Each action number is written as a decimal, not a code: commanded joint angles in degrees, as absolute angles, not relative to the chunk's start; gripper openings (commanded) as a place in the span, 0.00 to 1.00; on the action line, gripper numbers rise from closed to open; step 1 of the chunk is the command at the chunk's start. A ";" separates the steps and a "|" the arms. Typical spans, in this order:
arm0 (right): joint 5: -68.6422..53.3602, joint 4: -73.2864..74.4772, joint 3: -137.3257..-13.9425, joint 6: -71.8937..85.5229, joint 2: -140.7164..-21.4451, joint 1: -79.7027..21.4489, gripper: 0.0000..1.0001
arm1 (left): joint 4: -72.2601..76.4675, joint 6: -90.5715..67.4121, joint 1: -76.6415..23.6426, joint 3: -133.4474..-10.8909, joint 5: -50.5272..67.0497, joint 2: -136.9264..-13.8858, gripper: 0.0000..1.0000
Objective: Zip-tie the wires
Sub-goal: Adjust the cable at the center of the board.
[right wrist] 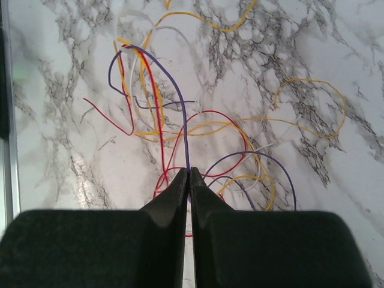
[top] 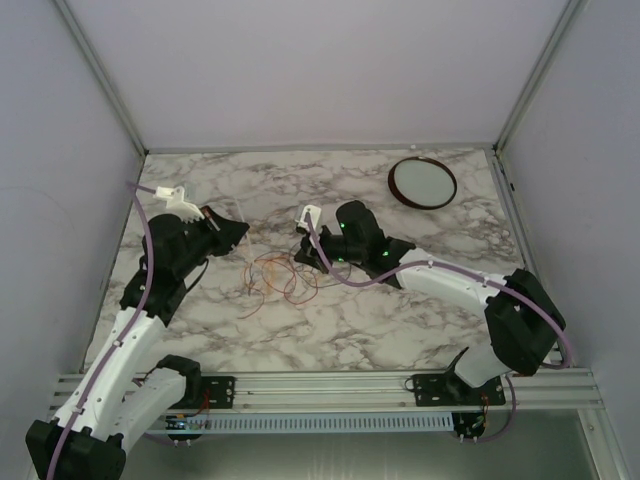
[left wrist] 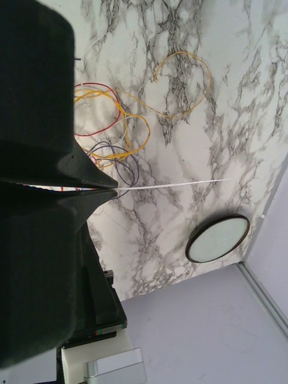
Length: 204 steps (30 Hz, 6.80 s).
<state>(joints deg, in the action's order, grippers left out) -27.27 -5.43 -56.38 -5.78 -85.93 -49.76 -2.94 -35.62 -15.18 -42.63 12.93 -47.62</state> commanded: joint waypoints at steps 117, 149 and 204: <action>-37.00 -48.81 -54.72 9.31 -109.75 -51.00 0.30 | -0.48 -37.03 -14.25 -46.42 14.82 -47.01 0.00; -33.99 -34.19 -50.40 5.18 -98.81 -49.35 0.00 | -2.87 -35.09 -14.05 -47.18 12.99 -47.96 0.00; -21.67 -29.15 -30.54 12.25 -66.85 -35.07 0.00 | -3.60 -34.71 -10.30 -46.59 14.83 -48.25 0.00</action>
<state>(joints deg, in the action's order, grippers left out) -23.29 -26.37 -31.64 10.98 -68.58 -36.93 -3.38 -35.14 -10.90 -46.65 13.93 -49.23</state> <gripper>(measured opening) 0.005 0.005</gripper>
